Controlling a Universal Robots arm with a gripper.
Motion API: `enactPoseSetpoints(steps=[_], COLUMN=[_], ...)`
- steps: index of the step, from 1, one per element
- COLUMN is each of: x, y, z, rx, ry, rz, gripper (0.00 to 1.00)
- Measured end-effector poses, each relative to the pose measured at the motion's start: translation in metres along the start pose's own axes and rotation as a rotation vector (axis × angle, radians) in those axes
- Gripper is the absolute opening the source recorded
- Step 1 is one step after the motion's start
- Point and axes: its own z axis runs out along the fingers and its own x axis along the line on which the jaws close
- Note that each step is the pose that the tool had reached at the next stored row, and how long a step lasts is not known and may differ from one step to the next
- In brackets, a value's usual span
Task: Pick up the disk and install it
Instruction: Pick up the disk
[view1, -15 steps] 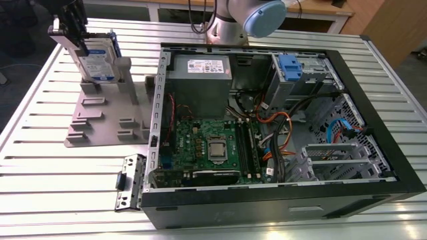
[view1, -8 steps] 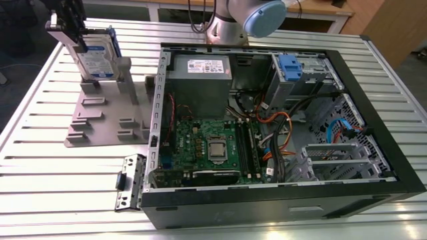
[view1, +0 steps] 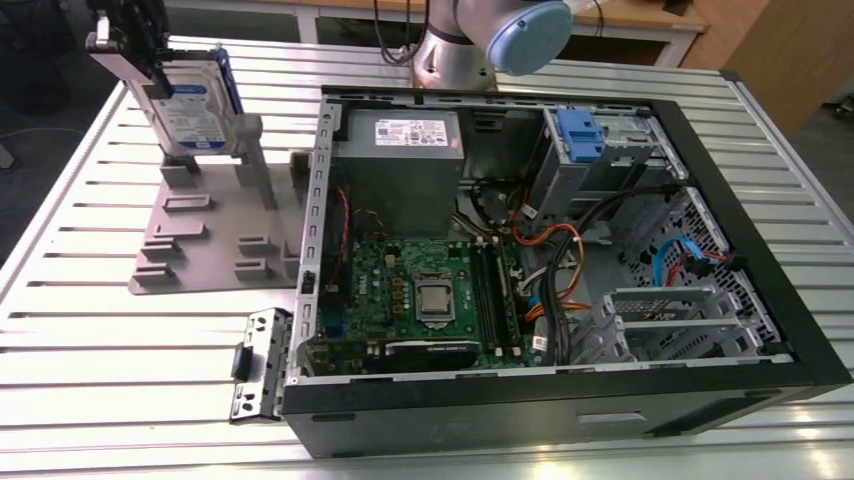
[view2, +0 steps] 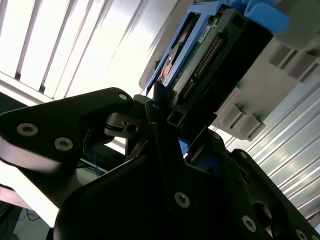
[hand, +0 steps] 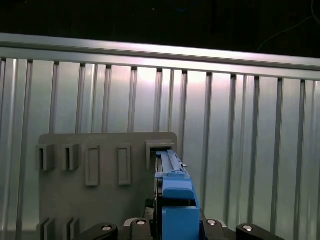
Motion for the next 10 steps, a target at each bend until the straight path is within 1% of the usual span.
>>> enactPoseSetpoints(steps=[10], x=[-0.0007], y=[-0.0001], z=[-0.0106], rx=[0.0001], ry=[-0.0036], rz=[0.0], gripper=[0.36])
